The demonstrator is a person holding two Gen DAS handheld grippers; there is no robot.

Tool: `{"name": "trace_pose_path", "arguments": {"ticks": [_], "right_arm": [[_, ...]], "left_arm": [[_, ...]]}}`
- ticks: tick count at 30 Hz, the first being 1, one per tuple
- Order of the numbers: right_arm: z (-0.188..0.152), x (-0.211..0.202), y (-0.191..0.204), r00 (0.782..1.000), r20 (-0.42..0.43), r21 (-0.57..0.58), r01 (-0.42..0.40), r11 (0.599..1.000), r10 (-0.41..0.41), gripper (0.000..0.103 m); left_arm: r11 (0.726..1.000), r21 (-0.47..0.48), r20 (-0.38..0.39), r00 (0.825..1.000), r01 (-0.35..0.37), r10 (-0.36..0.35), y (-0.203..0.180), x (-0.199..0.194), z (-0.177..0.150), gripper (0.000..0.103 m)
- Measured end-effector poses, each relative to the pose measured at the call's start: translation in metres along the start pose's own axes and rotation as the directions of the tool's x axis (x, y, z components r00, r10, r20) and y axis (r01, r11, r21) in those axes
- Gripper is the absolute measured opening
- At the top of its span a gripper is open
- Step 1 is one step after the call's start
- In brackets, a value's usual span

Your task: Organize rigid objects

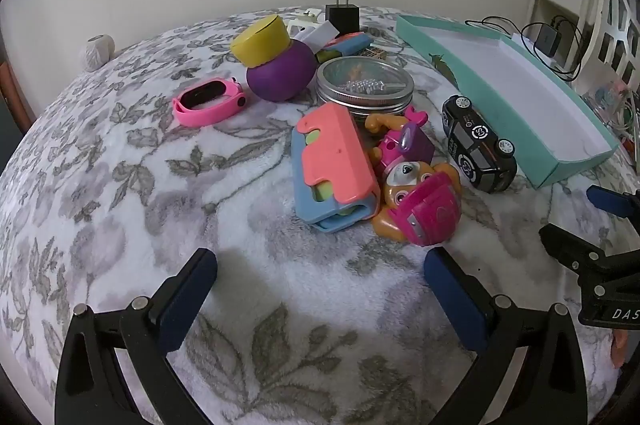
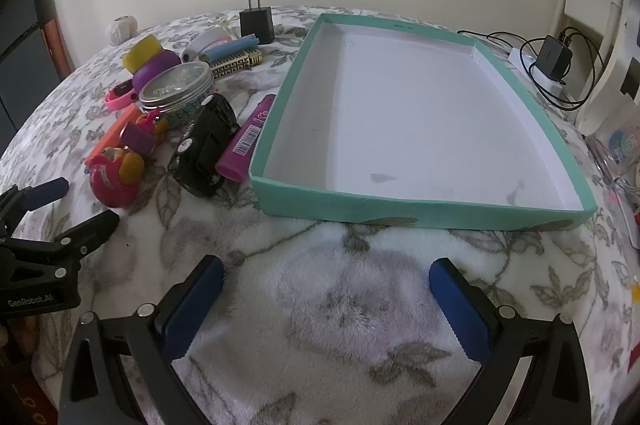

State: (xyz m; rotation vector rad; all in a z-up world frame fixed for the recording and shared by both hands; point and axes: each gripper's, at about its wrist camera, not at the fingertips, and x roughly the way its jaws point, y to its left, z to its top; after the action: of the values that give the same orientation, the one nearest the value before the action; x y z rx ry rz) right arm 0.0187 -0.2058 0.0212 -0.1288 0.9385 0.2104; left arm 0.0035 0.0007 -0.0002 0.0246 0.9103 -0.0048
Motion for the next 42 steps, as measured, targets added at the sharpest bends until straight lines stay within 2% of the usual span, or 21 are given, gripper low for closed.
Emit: {"name": "trace_pose_path", "arguments": {"ticks": [42], "right_arm": [[0.0003,-0.0004,-0.0001,1.0,0.001,-0.001,0.001,1.0,-0.001,0.103]], "left_arm": [[1.0,0.002,0.002,1.0,-0.001,0.001,-0.0034,-0.0004,-0.0008,0.103]]}}
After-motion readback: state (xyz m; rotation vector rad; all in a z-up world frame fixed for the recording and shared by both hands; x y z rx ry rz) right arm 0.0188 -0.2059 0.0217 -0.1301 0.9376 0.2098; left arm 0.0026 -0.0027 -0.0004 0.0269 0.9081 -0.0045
